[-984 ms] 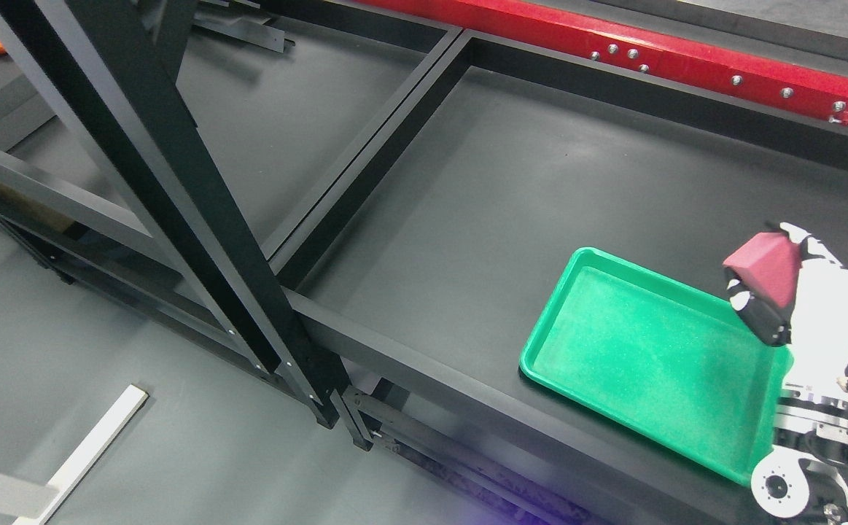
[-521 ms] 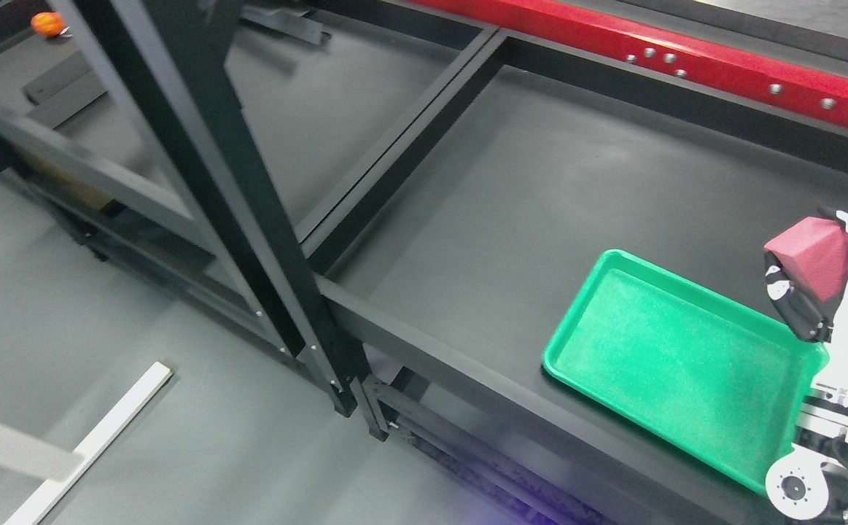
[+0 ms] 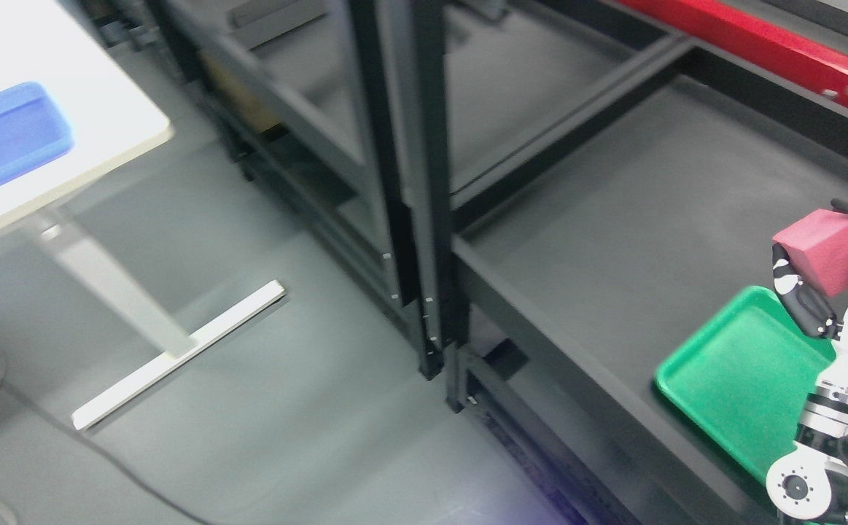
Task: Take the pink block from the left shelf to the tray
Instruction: 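Turn and drive toward the blue tray holding the cube in the right hand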
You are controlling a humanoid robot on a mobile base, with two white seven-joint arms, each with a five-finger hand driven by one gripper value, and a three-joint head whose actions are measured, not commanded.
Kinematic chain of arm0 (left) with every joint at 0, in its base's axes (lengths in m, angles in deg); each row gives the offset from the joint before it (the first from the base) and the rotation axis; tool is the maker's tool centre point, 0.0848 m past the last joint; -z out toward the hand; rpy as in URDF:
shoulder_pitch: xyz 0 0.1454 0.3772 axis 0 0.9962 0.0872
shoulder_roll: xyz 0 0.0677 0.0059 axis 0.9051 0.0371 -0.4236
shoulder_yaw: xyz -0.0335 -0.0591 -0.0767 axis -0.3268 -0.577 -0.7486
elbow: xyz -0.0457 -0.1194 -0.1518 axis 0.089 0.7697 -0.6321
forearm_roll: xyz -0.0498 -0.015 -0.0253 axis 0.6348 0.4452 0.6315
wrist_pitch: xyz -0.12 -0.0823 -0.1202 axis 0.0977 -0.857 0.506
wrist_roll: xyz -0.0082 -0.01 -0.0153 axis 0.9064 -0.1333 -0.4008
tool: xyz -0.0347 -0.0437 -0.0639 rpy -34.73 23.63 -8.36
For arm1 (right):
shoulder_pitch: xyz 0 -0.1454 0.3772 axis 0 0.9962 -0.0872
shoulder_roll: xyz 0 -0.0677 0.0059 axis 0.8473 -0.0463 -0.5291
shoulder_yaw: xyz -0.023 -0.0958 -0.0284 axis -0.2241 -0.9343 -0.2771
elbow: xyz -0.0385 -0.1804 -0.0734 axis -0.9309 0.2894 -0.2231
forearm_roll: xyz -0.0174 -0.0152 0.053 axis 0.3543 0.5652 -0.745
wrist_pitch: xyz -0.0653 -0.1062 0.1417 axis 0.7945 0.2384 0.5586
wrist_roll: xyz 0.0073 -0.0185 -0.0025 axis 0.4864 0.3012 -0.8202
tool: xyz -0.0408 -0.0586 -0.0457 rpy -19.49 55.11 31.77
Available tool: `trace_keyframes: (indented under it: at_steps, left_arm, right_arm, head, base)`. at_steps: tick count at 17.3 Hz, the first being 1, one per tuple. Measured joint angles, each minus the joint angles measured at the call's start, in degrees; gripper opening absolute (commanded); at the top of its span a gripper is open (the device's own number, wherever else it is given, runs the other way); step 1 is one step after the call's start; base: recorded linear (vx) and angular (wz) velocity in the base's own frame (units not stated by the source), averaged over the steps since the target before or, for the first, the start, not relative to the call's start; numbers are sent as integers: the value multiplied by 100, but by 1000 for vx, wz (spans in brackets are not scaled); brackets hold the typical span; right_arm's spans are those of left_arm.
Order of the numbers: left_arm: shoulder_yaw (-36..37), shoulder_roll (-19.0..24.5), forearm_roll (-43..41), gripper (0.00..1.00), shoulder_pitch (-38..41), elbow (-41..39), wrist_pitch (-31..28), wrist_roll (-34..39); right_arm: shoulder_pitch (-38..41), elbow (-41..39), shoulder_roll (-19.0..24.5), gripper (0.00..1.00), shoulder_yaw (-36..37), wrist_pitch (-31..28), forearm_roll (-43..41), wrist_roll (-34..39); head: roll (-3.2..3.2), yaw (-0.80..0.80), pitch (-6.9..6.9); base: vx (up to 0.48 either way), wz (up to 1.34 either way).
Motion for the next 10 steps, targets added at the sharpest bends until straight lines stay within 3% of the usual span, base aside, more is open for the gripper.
trace_keyframes:
  at_steps: [10]
  left_arm:
    - [0, 0, 0, 100, 0, 0, 0, 0]
  right_arm:
    - [28, -59, 42, 0, -32, 9, -108, -42]
  head:
    - [0, 0, 1]
  base:
    - [-99, 774]
